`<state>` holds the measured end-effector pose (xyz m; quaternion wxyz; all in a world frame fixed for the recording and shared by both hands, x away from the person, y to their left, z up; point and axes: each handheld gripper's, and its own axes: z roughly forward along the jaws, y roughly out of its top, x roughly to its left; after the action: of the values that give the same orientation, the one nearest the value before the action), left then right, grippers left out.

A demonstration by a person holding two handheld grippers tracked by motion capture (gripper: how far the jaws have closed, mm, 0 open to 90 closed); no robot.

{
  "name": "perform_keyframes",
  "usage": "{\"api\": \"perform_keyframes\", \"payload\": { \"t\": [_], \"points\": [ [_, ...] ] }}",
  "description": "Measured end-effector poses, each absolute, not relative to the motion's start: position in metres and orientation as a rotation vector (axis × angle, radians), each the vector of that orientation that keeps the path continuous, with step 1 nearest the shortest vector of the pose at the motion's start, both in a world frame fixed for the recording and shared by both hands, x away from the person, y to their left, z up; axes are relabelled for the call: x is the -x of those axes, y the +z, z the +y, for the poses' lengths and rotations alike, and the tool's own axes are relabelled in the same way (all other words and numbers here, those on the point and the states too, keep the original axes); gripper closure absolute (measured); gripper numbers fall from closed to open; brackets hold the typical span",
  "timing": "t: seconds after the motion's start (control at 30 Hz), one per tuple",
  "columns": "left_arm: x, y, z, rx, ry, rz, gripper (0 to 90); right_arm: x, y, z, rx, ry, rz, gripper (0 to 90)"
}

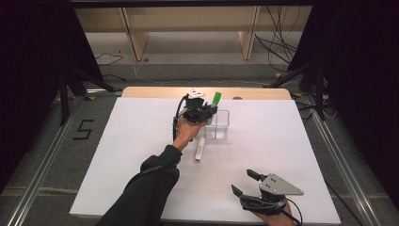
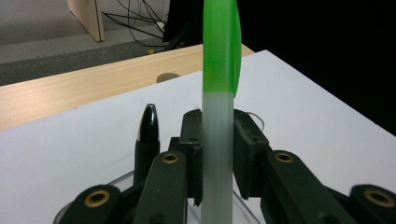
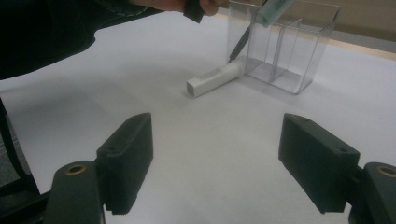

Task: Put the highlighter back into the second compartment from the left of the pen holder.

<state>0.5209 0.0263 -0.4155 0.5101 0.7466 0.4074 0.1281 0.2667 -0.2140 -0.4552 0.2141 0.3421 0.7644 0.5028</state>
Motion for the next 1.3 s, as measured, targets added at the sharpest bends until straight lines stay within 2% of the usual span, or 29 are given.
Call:
{"api": "perform_keyframes", "payload": {
  "t": [0.13, 0.4, 0.5, 0.87, 1.3],
  "points": [
    [-0.52, -0.413, 0.026, -1.802, 0.305, 0.989, 74.6, -0.267, -0.455, -0.214, -0.951, 1.396, 2.12, 27.2],
    [-0.515, -0.395, 0.033, -1.806, 0.237, 1.04, 40.9, -0.267, -0.455, -0.214, -0.951, 1.395, 2.122, 27.2],
    [-0.508, -0.388, 0.038, -1.812, 0.232, 1.03, 33.0, -0.267, -0.455, -0.214, -0.949, 1.395, 2.123, 27.2],
    [-0.482, -0.385, 0.051, -1.885, 0.201, 1.019, 22.7, -0.267, -0.455, -0.213, -0.95, 1.395, 2.121, 27.2],
    [-0.457, -0.4, 0.071, -1.897, 0.226, 1.087, 19.0, -0.267, -0.456, -0.212, -0.951, 1.391, 2.122, 27.2]
  ]
}}
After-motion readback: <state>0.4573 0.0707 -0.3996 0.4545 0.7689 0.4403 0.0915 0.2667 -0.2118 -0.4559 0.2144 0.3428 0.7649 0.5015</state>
